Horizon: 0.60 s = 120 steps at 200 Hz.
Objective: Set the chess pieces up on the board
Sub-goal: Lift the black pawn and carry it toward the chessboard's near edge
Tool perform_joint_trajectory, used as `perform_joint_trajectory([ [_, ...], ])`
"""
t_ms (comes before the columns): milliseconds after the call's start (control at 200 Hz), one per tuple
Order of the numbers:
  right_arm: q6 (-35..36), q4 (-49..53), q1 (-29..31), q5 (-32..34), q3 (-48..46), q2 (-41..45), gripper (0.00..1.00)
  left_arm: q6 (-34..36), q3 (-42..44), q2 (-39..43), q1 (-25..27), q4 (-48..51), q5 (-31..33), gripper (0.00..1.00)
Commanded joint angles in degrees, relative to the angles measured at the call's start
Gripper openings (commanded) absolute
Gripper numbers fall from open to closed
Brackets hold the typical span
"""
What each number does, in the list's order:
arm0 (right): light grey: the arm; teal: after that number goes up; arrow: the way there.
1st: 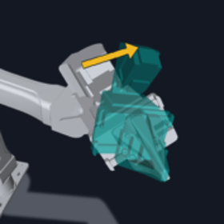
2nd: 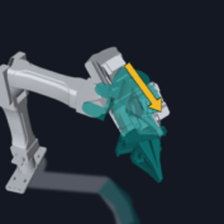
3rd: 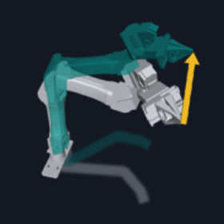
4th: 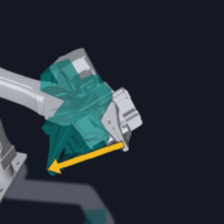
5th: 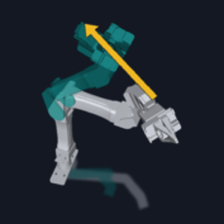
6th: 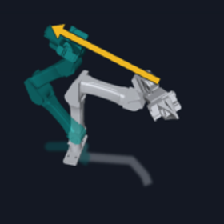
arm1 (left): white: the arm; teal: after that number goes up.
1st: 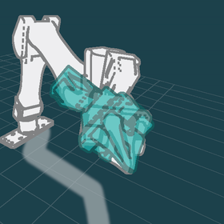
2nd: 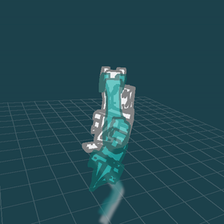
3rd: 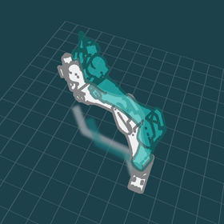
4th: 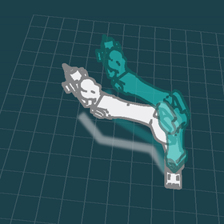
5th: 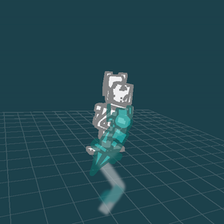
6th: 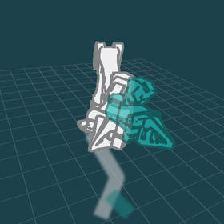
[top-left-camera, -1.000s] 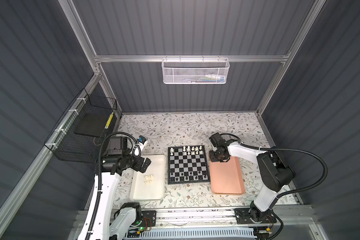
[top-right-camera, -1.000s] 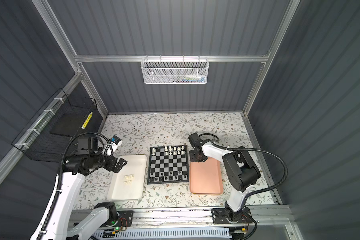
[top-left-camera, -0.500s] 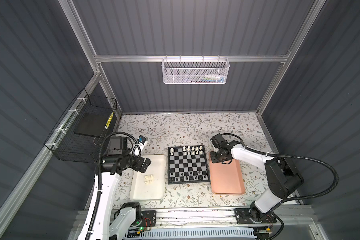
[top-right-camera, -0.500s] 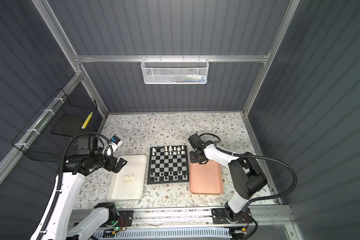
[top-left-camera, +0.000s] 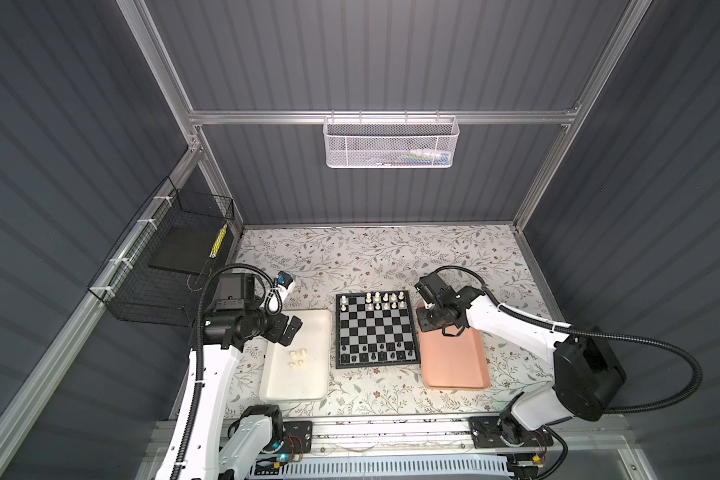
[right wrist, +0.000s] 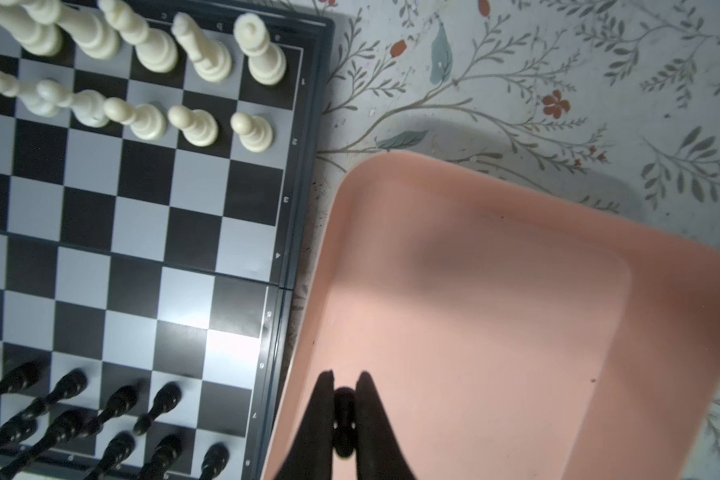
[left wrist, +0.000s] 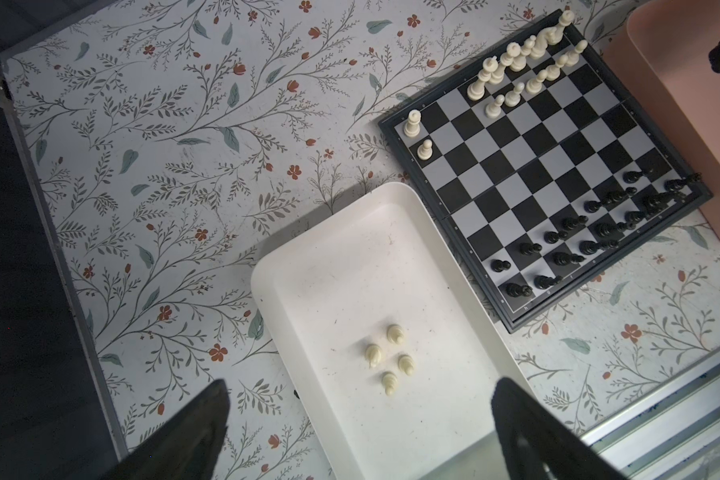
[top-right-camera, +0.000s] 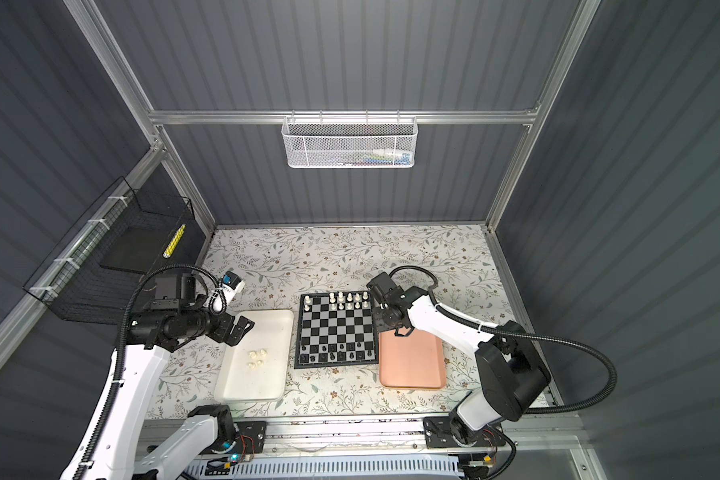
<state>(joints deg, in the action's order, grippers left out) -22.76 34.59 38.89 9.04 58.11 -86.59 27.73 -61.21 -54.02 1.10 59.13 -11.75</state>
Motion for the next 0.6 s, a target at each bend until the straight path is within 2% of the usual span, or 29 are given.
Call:
perform_joint_trajectory([
  [0,-1.79,2.77,1.89,2.07,1.57,1.61,0.13,1.09,0.04,0.02,0.21,1.09,0.24,0.99],
  [595,-7.07,-0.94,9.31,1.19,0.19,-0.32,0.14,0.77,-0.17,0.69,0.27,1.73,-0.23,1.0],
])
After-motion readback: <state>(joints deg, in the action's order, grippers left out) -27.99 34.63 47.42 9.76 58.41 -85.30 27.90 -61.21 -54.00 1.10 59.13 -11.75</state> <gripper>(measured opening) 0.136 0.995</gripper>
